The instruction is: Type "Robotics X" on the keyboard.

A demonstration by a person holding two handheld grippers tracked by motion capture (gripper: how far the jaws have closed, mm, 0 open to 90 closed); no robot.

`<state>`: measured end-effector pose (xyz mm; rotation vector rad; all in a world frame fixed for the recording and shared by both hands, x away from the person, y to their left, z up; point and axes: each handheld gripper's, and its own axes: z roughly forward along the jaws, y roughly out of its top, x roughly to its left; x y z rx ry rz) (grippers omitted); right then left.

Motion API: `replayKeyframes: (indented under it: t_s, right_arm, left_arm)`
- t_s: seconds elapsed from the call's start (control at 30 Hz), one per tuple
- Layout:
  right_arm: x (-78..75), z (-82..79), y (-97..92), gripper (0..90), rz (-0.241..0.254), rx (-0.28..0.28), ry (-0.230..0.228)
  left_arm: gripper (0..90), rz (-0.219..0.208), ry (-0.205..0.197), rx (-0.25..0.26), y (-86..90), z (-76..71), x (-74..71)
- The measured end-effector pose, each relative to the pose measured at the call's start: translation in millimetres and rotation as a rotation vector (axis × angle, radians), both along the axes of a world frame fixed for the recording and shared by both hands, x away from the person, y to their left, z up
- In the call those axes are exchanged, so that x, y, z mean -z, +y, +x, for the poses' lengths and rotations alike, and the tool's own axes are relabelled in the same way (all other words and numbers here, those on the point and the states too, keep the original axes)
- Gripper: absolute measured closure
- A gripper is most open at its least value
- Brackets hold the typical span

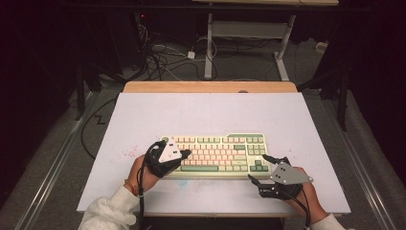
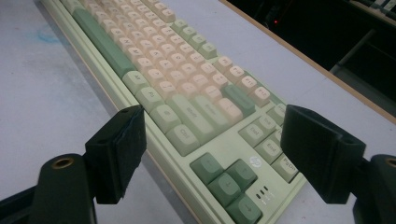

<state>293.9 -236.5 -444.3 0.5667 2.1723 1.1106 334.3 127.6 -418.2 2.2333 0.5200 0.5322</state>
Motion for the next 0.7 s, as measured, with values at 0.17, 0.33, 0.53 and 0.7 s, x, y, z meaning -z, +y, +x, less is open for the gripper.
replayKeyframes:
  t_s: [0.17,0.33,0.53,0.7]
  right_arm:
    - [0.4,0.3,-0.1,23.2,-0.003,0.001,0.001]
    - [0.4,0.4,-0.2,23.0,-0.008,-0.001,-0.001]
    - [-0.7,0.1,-0.5,23.0,0.0,0.004,-0.002]
    - [-0.1,-0.6,0.7,22.9,-0.009,-0.004,-0.003]
  left_arm:
    - [87.4,0.008,0.006,0.015,-3.0,-2.0,1.1]
    - [87.4,0.021,0.009,0.033,-7.3,-3.9,2.4]
    - [87.4,0.024,0.012,0.055,-11.8,-7.5,3.2]
    - [87.4,0.027,0.013,0.068,-15.3,-9.5,5.0]
